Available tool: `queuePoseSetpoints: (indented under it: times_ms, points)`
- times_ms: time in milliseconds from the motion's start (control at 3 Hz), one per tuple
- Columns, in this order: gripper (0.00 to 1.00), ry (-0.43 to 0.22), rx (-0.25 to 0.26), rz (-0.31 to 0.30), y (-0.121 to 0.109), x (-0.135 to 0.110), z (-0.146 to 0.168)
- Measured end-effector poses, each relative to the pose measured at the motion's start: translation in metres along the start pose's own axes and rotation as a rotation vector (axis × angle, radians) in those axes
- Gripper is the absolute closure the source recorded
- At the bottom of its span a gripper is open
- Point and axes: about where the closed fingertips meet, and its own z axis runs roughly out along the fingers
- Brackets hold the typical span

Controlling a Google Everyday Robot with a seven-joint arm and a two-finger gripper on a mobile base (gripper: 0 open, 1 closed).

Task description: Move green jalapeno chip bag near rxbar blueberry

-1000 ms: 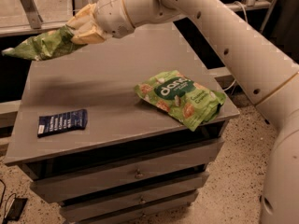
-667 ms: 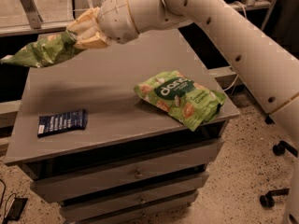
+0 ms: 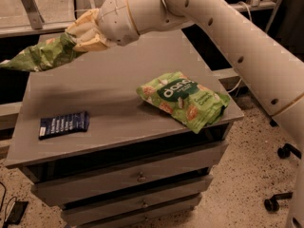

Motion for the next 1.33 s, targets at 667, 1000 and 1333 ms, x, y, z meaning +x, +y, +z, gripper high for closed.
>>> queuePoseSetpoints:
  times_ms: [667,1000,1333]
  points:
    - [0.13,-0.005,-0.008,-0.002,0.0014,-0.0023,0.0048]
    - [0.00,-0.008,-0.012,-0.003,0.0021,-0.0034,0.0072]
    - [0.00,-0.008,-0.012,-0.003,0.0021,-0.0035,0.0073]
